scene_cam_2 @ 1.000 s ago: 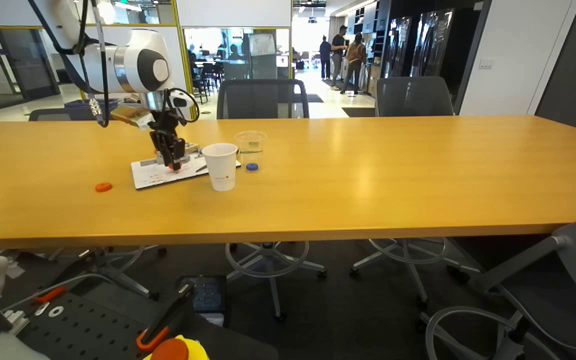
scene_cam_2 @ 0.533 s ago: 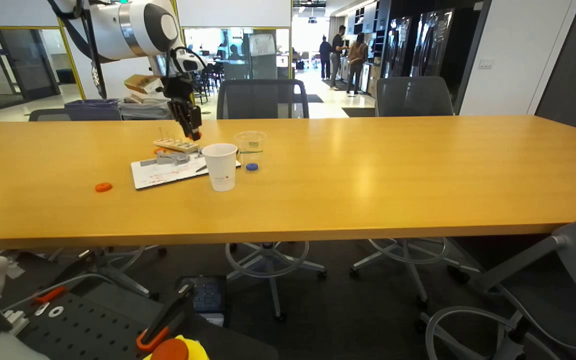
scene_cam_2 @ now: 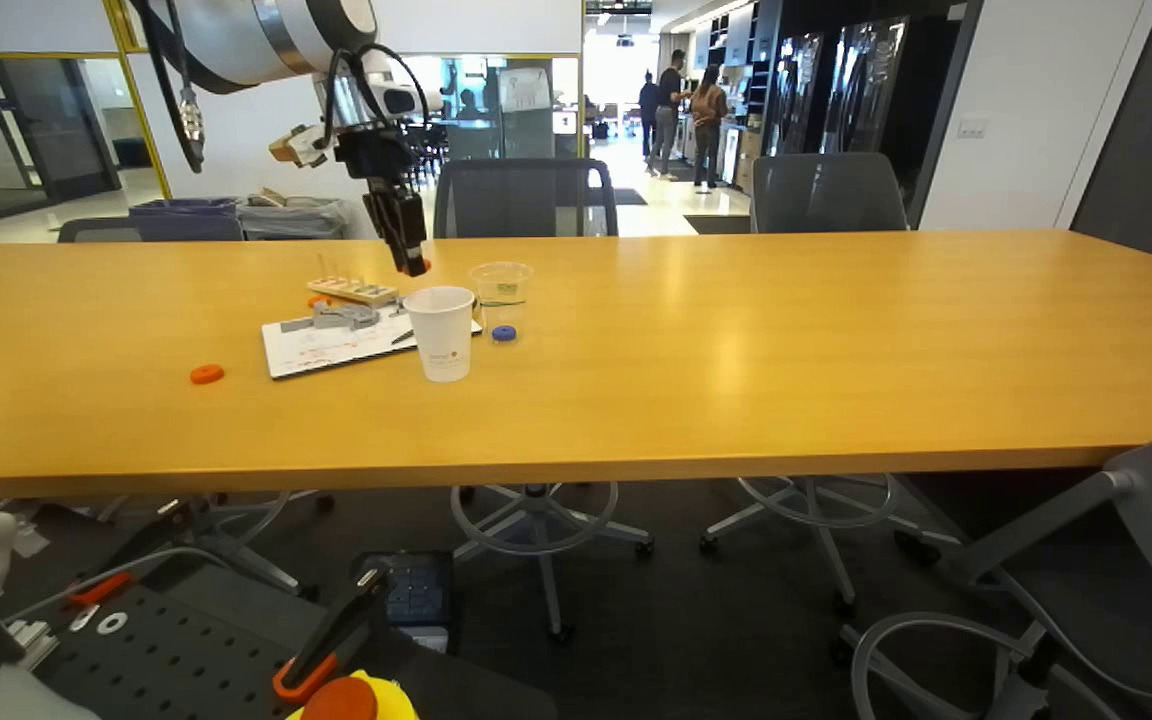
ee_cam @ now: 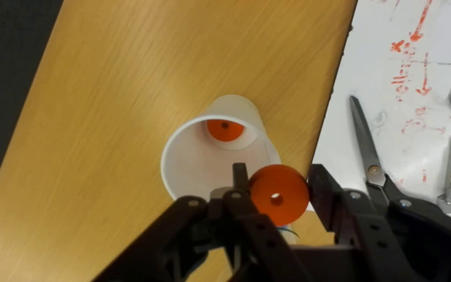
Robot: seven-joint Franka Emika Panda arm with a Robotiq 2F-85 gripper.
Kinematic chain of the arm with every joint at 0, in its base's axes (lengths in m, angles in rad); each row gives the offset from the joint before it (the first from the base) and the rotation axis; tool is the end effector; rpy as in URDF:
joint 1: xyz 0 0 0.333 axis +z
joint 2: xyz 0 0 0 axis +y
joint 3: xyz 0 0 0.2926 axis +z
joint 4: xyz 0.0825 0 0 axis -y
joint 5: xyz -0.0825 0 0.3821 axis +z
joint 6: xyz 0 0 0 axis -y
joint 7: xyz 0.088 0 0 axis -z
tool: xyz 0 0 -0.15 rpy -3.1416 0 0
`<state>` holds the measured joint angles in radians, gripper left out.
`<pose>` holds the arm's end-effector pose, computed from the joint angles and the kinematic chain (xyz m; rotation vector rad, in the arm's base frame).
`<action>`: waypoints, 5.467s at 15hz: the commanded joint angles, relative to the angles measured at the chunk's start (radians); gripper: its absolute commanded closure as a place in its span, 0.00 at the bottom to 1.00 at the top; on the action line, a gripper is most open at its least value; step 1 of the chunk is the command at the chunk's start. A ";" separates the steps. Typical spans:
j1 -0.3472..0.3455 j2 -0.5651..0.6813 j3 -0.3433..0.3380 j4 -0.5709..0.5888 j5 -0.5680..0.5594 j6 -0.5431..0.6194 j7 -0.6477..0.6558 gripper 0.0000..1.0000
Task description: Put the orange blocks inside the white cup and place the blue ring inside the clear cup
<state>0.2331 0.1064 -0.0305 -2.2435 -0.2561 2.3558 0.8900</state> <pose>0.5242 0.0962 0.2570 2.8879 -0.7470 0.1507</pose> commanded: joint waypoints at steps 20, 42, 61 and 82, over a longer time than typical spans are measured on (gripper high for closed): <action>-0.057 -0.083 0.113 -0.118 0.083 -0.024 0.014 0.00; 0.122 0.218 0.251 -0.132 0.273 0.352 -0.250 0.00; 0.231 0.268 0.248 -0.101 0.274 0.360 -0.333 0.00; 0.291 0.302 0.190 -0.019 0.157 0.347 -0.289 0.00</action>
<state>0.5428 0.3963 0.1437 -2.2848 -0.1282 2.7000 0.6201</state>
